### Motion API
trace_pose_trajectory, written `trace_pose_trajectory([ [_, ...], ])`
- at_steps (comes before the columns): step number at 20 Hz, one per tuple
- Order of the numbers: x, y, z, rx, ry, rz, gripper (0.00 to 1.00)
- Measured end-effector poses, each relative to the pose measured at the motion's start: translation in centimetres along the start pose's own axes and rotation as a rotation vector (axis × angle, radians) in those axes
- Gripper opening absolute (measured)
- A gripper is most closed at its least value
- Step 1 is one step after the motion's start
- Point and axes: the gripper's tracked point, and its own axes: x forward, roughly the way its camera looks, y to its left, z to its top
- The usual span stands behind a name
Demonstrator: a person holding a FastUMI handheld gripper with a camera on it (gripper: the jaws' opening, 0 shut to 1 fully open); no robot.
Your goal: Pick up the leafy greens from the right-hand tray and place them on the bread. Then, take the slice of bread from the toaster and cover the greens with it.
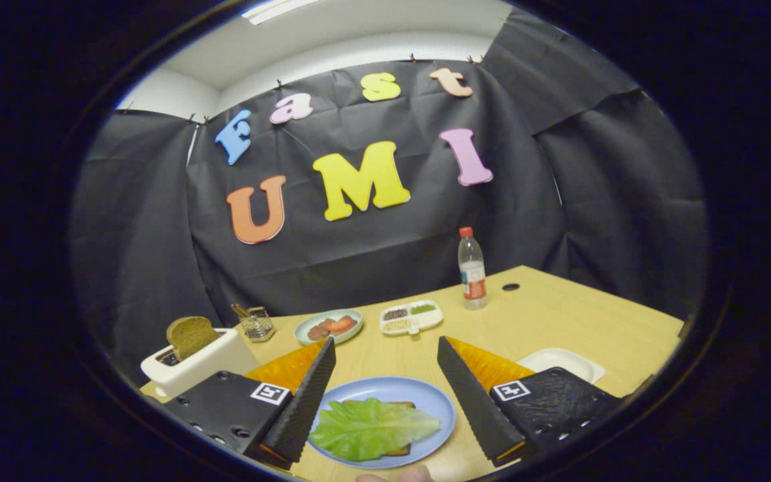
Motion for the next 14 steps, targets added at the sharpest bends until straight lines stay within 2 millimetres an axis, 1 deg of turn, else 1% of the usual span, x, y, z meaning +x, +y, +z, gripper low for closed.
trace_pose_trajectory([
  [1, -0.5, 1.2, 0.9, -0.012, -0.014, 0.006, 0.94],
  [2, -1.0, 2.9, 1.6, -0.024, -0.025, 0.021, 0.94],
  [4, -1.6, 6.0, 2.8, -0.050, -0.041, 0.053, 0.95],
  [6, -1.8, 9.5, 3.4, -0.074, -0.050, 0.080, 0.95],
  [11, -2.2, 17.6, 3.1, -0.043, -0.039, 0.150, 0.95],
  [12, -2.2, 19.3, 2.7, -0.051, -0.034, 0.164, 0.96],
  [14, -1.8, 21.6, 1.8, -0.072, -0.025, 0.179, 0.95],
])
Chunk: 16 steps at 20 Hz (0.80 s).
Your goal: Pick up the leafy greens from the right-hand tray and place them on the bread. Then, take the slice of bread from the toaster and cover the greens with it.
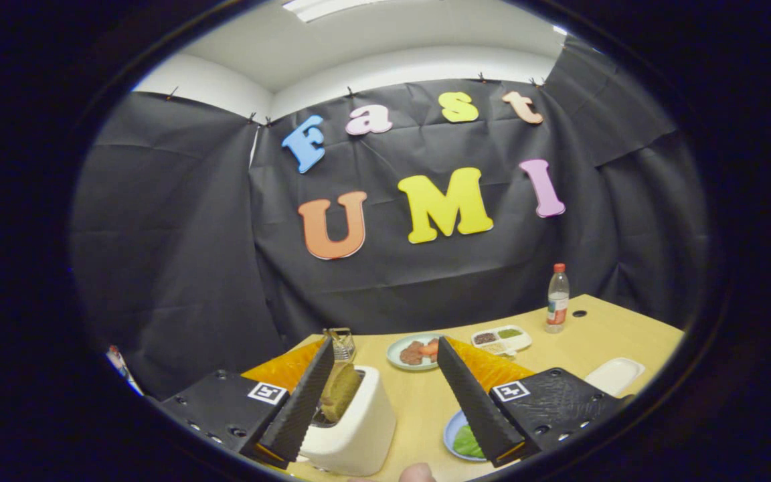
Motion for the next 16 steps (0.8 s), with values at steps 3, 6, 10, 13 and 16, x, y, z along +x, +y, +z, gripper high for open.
trace_pose_trajectory([
  [3, 0.9, 2.1, -1.7, -0.006, 0.038, -0.016, 0.95],
  [6, 2.3, 3.3, -3.9, -0.005, 0.093, -0.030, 0.95],
  [10, 4.3, 3.9, -6.5, -0.026, 0.167, -0.054, 0.91],
  [13, 5.2, 4.2, -8.0, -0.036, 0.213, -0.058, 0.82],
  [16, 5.8, 3.9, -8.8, -0.026, 0.237, -0.079, 0.63],
])
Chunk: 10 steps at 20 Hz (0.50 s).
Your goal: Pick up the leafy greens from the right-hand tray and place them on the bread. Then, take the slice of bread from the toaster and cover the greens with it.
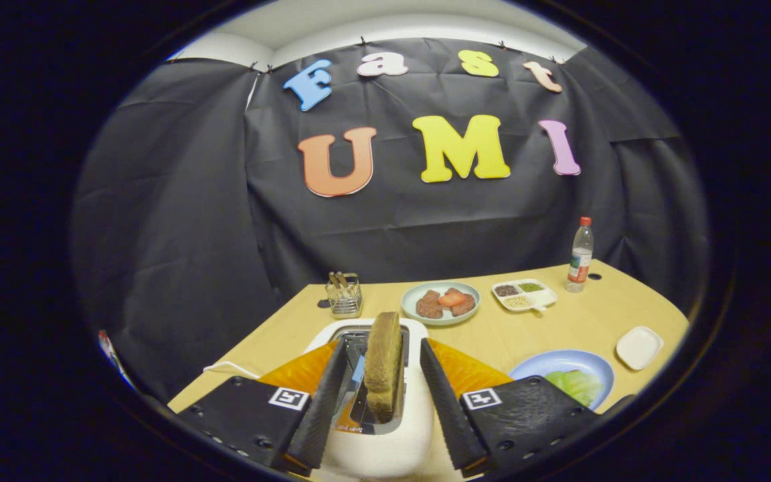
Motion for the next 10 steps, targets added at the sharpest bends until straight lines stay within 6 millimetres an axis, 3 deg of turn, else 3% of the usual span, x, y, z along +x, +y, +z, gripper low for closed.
trace_pose_trajectory([
  [4, 1.0, -0.2, -0.6, 0.012, 0.022, -0.016, 0.38],
  [8, 0.7, 0.1, -0.4, 0.017, 0.016, -0.008, 0.10],
  [10, 0.1, 0.2, 0.4, 0.012, 0.004, 0.005, 0.10],
])
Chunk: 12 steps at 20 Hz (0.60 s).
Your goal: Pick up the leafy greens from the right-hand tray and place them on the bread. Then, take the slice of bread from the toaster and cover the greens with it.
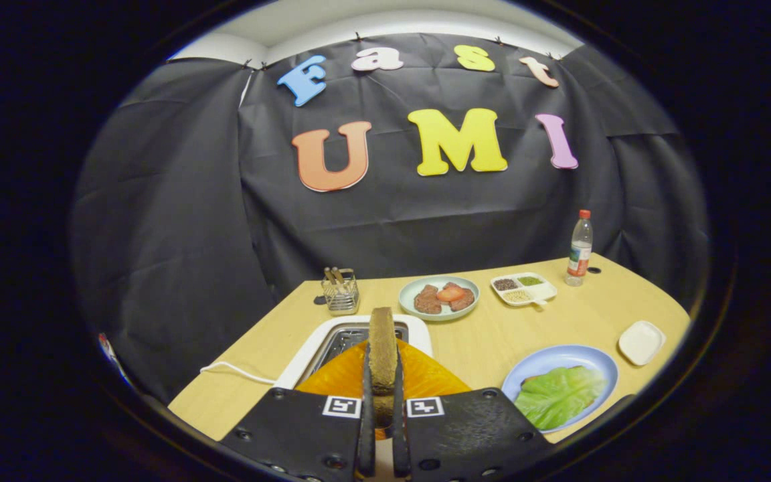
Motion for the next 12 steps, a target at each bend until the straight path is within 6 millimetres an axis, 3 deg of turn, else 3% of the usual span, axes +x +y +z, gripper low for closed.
trace_pose_trajectory([
  [2, -0.3, 0.0, 0.8, 0.007, -0.026, 0.009, 0.03],
  [8, -3.3, -0.3, 6.1, 0.100, -0.128, 0.061, 0.03],
  [12, -5.7, -2.7, 9.4, 0.131, -0.212, 0.060, 0.03],
])
